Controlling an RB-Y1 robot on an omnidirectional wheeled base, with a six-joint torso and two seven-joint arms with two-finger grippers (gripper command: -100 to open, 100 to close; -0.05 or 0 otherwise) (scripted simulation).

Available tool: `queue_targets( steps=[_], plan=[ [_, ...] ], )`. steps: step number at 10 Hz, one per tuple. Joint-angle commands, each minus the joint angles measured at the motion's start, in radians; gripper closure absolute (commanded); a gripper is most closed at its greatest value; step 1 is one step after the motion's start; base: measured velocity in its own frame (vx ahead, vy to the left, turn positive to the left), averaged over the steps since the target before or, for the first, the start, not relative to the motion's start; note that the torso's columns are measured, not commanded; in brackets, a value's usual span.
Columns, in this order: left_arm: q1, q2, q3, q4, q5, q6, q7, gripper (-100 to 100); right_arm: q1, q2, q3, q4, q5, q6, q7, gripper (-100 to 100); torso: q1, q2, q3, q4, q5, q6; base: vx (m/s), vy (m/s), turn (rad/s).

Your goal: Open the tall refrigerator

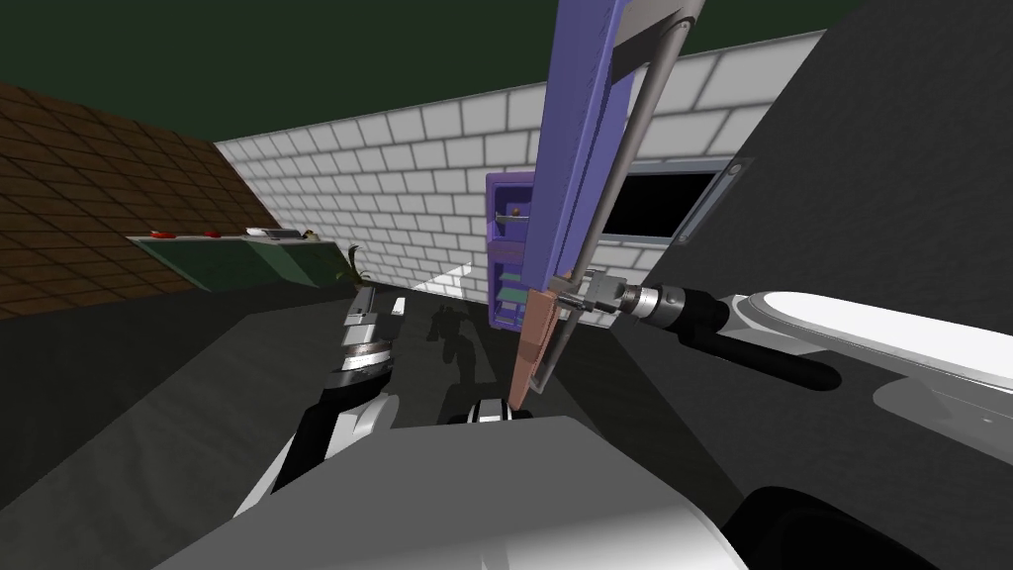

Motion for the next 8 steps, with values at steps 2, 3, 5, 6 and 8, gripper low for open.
queue_targets(
  steps=[2,3,5,6,8],
  plan=[
    [0.0,0.0,0.0,0.0,0.0,0.0,0.0,0,-0.005,-0.07,-0.079,0.03,-0.029,-0.011,-0.062,-100,0.0,-0.001,-0.001,-0.001,0.0,0.0,-0.006,-0.003,-0.085],
    [0.0,0.0,0.0,0.0,0.0,0.0,0.0,0,-0.005,-0.085,-0.096,0.037,-0.035,-0.013,-0.076,-100,0.0,-0.001,-0.001,-0.001,-0.001,0.0,-0.005,-0.002,-0.112],
    [0.0,0.0,0.0,0.0,0.0,0.0,0.0,0,-0.005,-0.1,-0.113,0.043,-0.041,-0.015,-0.089,-100,0.0,-0.001,0.0,0.0,0.0,0.0,0.0,0.001,-0.034],
    [0.0,0.0,0.0,0.0,0.0,0.0,0.0,0,-0.005,-0.115,-0.131,0.05,-0.047,-0.018,-0.103,-100,0.001,0.0,0.0,0.0,0.0,0.0,-0.003,-0.002,-0.063],
    [0.0,0.0,0.0,0.0,0.0,0.0,0.0,0,-0.002,-0.11,-0.118,0.053,-0.044,-0.014,-0.098,0,-0.001,0.0,0.0,-0.001,-0.001,0.0,-0.001,-0.001,-0.005]
  ],
)
